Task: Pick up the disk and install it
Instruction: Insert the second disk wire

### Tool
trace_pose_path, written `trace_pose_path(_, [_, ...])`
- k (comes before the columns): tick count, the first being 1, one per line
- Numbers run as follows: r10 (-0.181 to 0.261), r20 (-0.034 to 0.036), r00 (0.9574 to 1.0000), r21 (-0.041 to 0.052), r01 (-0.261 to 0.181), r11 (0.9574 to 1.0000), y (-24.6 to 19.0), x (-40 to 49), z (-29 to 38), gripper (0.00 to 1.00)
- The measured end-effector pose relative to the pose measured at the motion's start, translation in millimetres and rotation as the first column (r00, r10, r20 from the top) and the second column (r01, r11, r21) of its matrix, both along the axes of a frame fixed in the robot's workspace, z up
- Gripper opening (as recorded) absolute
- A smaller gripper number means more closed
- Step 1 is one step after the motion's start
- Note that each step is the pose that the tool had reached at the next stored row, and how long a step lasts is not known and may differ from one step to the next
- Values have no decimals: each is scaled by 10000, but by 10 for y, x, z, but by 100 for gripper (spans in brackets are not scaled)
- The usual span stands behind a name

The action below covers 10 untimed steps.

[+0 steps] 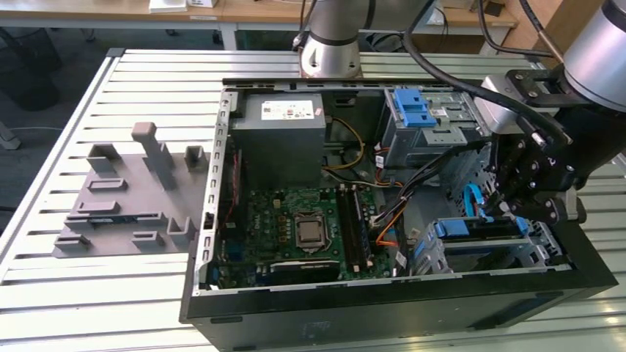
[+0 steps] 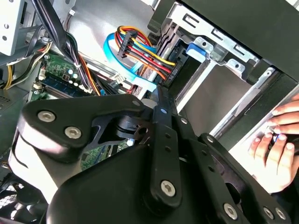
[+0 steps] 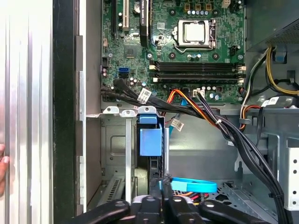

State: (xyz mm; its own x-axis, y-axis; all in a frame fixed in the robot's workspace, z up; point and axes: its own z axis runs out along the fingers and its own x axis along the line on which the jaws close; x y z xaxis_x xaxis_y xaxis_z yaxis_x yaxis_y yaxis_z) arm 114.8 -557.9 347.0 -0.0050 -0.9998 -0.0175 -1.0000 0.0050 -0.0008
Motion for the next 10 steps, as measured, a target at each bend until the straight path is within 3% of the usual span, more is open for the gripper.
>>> trace_pose_path(1, [0,0,10000,0,0,10000,0,0,1,11])
trace_pose_path(10, [0,0,10000,-1,0,10000,0,0,9,11])
